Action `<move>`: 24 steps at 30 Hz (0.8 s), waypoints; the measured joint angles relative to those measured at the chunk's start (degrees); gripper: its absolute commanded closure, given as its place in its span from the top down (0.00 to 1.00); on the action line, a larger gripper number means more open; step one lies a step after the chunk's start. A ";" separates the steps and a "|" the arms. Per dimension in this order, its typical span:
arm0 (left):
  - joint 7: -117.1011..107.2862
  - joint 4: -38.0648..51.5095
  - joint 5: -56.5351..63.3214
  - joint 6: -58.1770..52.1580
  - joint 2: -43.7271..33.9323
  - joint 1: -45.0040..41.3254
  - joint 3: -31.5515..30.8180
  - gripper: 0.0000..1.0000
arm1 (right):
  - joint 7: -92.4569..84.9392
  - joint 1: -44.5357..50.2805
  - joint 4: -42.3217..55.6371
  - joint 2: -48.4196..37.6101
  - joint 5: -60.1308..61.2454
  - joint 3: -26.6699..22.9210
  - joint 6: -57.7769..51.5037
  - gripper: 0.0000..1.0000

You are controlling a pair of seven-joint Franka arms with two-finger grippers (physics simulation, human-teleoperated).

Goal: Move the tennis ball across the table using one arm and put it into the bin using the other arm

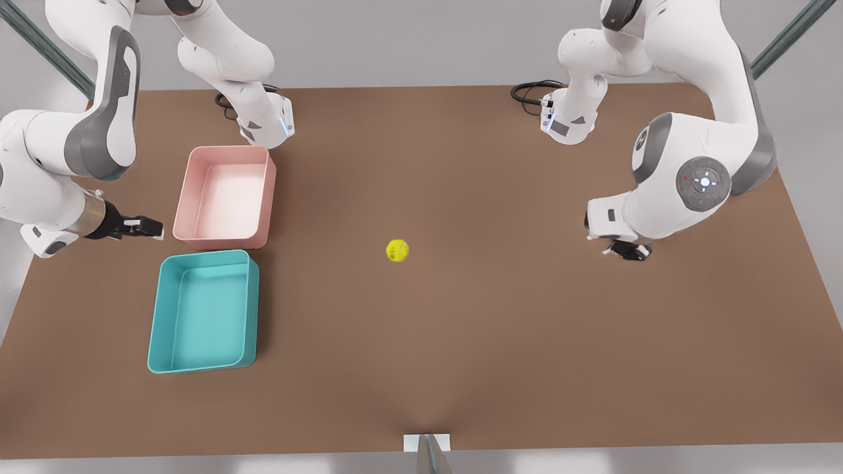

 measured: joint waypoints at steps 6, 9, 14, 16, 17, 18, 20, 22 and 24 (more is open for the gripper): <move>-18.25 -1.18 -2.19 -4.65 -1.59 1.64 0.40 1.00 | 0.06 -0.08 0.84 1.12 0.82 0.24 0.09 1.00; -22.57 -1.04 -2.32 -7.05 -1.66 2.96 0.35 1.00 | 1.63 6.69 8.44 8.91 2.91 0.63 0.29 1.00; -25.95 0.08 -2.35 -11.03 -1.78 3.36 0.03 1.00 | 8.98 25.73 18.61 23.54 4.44 0.81 4.70 1.00; -27.09 0.11 -2.38 -11.98 -1.78 3.25 -0.02 1.00 | 11.96 29.46 16.61 26.16 4.76 0.82 8.39 1.00; -27.62 0.10 -2.39 -12.36 -1.78 3.26 -0.01 1.00 | 13.33 30.44 14.39 26.40 4.87 0.81 10.39 1.00; -28.11 0.11 -2.41 -12.68 -1.74 3.30 0.04 1.00 | 14.63 31.18 11.22 25.76 4.98 0.81 12.59 1.00; -29.02 0.13 -2.41 -13.18 -1.71 3.48 0.12 1.00 | 17.03 32.51 4.11 23.25 5.15 0.83 17.25 1.00; -29.84 0.09 -2.42 -13.54 -1.70 3.52 0.14 1.00 | 19.19 33.84 -2.73 20.52 5.47 0.87 21.83 1.00; -30.58 0.08 -2.38 -13.79 -1.69 3.48 0.14 1.00 | 21.15 34.71 -7.15 18.97 6.13 0.88 25.93 1.00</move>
